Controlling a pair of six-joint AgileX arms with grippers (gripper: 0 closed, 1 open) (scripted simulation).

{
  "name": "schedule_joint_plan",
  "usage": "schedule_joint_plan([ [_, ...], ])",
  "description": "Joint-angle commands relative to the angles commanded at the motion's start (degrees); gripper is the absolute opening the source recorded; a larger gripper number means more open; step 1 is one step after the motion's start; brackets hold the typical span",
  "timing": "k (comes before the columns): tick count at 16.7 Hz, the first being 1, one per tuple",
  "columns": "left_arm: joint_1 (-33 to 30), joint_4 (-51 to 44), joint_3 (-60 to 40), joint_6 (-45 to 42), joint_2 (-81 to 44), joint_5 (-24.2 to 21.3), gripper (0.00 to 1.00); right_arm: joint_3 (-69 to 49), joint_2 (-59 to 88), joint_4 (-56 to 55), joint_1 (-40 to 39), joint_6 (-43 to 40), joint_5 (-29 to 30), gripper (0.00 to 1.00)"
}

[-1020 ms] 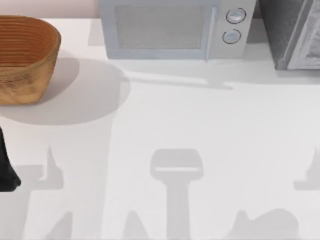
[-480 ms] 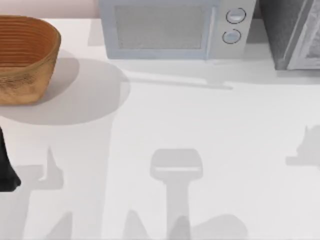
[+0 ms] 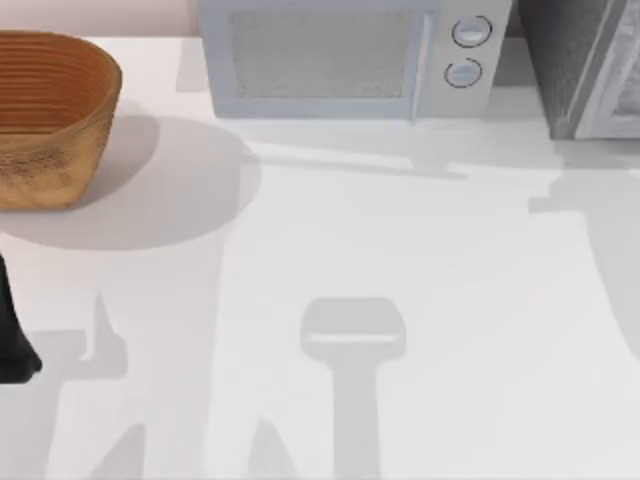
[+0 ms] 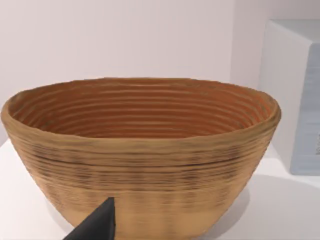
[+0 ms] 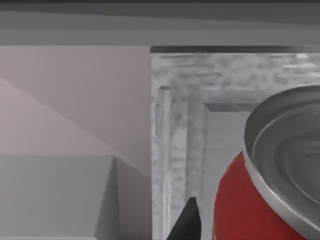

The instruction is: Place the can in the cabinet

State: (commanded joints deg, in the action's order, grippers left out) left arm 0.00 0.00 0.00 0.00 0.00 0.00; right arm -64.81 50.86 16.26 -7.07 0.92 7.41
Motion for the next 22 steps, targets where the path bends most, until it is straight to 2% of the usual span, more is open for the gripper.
schedule_joint_plan([
  [4,0.0,0.0,0.0,0.0,0.0,0.0,1.0,-19.63,14.17,4.56,-1.9,0.14,2.09,0.0],
  [8,0.0,0.0,0.0,0.0,0.0,0.0,1.0,-32.12,23.03,7.22,-3.2,0.12,3.38,0.0],
  [17,0.0,0.0,0.0,0.0,0.0,0.0,1.0,-35.74,25.8,7.97,-3.28,0.19,3.54,0.0],
  [22,0.0,0.0,0.0,0.0,0.0,0.0,1.0,-48.2,35.84,11.31,-2.45,0.29,2.64,0.0],
])
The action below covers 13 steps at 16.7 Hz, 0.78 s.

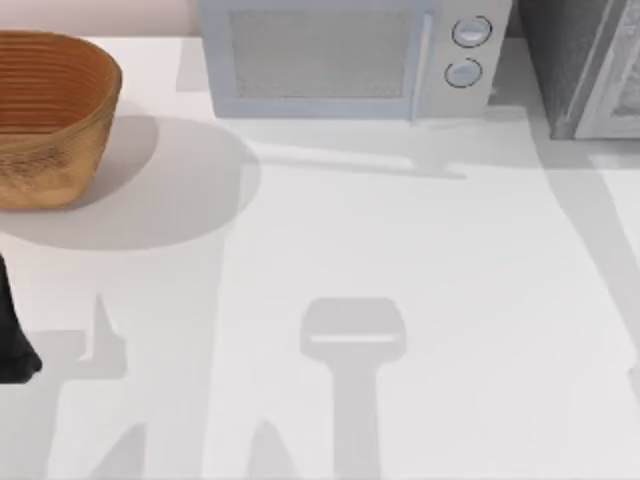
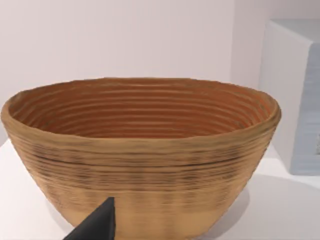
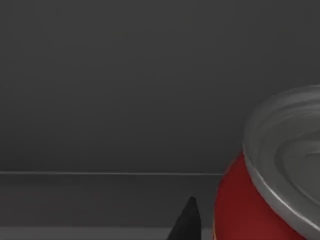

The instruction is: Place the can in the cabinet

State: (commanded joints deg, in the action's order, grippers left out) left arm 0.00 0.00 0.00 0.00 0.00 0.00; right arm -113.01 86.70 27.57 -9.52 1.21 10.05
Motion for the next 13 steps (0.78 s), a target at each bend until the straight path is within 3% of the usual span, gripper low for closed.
schedule_joint_plan([
  [8,0.0,0.0,0.0,0.0,0.0,0.0,1.0,-34.09,23.91,8.19,2.99,-0.05,-1.93,0.0],
  [13,0.0,0.0,0.0,0.0,0.0,0.0,1.0,-44.82,32.47,11.1,3.93,-0.2,-3.08,0.0],
])
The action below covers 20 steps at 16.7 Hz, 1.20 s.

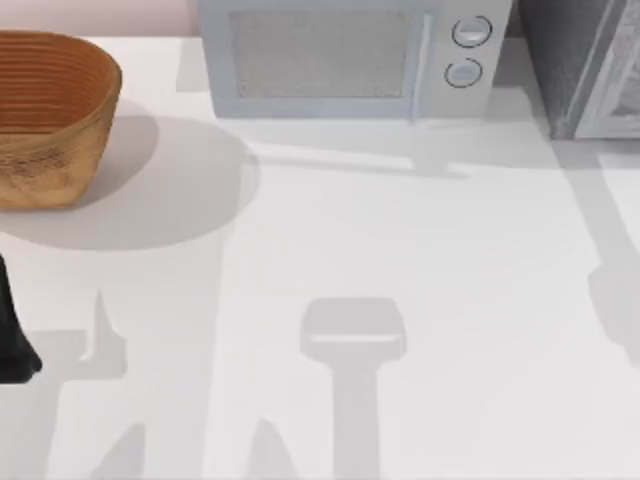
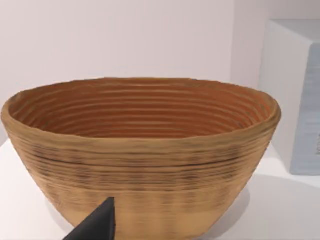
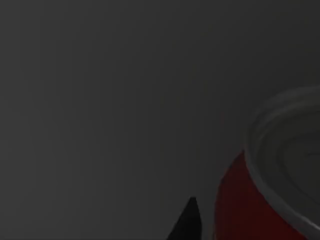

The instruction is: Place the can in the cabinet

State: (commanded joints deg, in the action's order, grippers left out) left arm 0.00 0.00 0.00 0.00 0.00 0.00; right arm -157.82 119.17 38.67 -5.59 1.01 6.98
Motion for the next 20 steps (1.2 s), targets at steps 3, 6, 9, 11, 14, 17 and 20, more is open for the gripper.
schedule_joint_plan([
  [3,0.0,0.0,0.0,0.0,0.0,0.0,1.0,-0.39,0.35,0.12,0.03,-0.01,-0.05,0.0],
  [6,0.0,0.0,0.0,0.0,0.0,0.0,1.0,-0.39,0.35,0.12,0.03,-0.01,-0.05,0.08],
  [9,0.0,0.0,0.0,0.0,0.0,0.0,1.0,-0.39,0.35,0.12,0.03,-0.01,-0.05,0.3],
  [11,0.0,0.0,0.0,0.0,0.0,0.0,1.0,-0.39,0.35,0.12,0.03,-0.01,-0.05,0.45],
  [14,0.0,0.0,0.0,0.0,0.0,0.0,1.0,-0.39,0.35,0.12,0.03,-0.01,-0.05,0.68],
  [17,0.0,0.0,0.0,0.0,0.0,0.0,1.0,-0.39,0.35,0.12,0.03,-0.01,-0.05,0.9],
  [20,0.0,0.0,0.0,0.0,0.0,0.0,1.0,-0.39,0.35,0.12,0.03,-0.01,-0.05,1.0],
])
